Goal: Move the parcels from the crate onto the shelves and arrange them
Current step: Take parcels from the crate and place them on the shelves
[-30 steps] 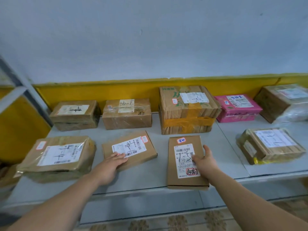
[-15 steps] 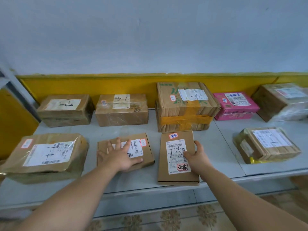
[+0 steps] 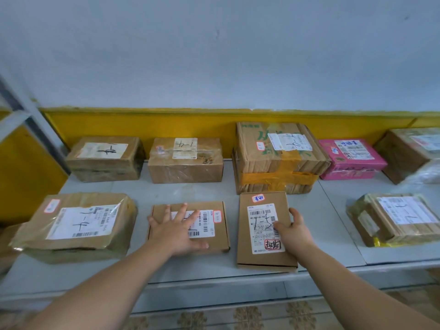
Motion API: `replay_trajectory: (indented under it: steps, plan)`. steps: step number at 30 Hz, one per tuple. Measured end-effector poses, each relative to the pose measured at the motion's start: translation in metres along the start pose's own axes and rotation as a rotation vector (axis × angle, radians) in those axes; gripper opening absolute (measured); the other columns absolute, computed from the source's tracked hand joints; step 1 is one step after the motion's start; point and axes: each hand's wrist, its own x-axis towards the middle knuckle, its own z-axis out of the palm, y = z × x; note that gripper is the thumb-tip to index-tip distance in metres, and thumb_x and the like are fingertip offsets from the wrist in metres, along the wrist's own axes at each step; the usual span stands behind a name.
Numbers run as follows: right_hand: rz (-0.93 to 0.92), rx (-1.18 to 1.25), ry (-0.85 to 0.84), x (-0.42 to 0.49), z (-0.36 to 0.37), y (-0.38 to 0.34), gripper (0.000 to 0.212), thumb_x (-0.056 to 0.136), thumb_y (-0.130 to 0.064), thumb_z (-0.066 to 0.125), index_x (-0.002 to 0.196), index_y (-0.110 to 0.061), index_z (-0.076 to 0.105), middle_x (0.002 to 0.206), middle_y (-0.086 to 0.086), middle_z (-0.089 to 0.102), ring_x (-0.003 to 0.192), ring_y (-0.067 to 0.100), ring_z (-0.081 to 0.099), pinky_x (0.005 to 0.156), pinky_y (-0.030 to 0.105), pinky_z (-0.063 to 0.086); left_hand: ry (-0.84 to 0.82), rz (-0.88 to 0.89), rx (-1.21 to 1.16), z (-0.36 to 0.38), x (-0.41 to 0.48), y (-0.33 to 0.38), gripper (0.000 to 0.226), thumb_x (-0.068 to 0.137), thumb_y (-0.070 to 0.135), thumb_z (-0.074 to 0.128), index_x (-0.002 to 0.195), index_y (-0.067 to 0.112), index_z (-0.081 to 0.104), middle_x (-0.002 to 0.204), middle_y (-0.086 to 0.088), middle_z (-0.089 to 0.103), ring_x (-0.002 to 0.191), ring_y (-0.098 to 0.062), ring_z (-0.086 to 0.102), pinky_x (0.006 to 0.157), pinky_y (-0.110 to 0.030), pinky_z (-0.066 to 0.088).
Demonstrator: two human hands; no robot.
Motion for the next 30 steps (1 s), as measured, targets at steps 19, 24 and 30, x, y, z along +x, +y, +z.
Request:
replay_trajectory:
  steps: [19,24,30]
  plan:
    - [-0.178,0.181,0.044,-0.019,-0.040,-0.022,0.064,0.096,-0.017,0.060,0.152,-0.025,0.028,0.107,-0.001,0.066,0.086,0.020,0.069,0.064,0.029,0.053,0.142,0.028,-0.504,-0.036,-0.017,0.060,0.077,0.089,0.058,0.056,0.151,0.021,0.030,0.156,-0.004,0.031,0.141,-0.024,0.032,0.111,-0.033,0.030]
    - [-0.255,0.249,0.079,-0.031,-0.062,-0.022,0.062,0.096,-0.019,0.062,0.151,-0.026,0.033,0.100,-0.004,0.064,0.083,0.015,0.068,0.058,0.022,0.048,0.074,0.117,-0.748,-0.047,-0.027,0.117,0.074,0.090,0.056,0.056,0.152,0.026,0.027,0.156,-0.002,0.034,0.139,-0.022,0.037,0.108,-0.031,0.032]
    - [-0.278,0.334,0.188,-0.052,-0.101,-0.021,0.057,0.096,-0.017,0.062,0.147,-0.024,0.037,0.088,-0.005,0.061,0.070,0.006,0.065,0.048,0.015,0.045,0.006,0.253,-0.996,-0.060,-0.032,0.172,0.060,0.090,0.048,0.060,0.142,0.022,0.044,0.123,0.005,0.063,0.111,-0.014,0.061,0.103,-0.035,0.045]
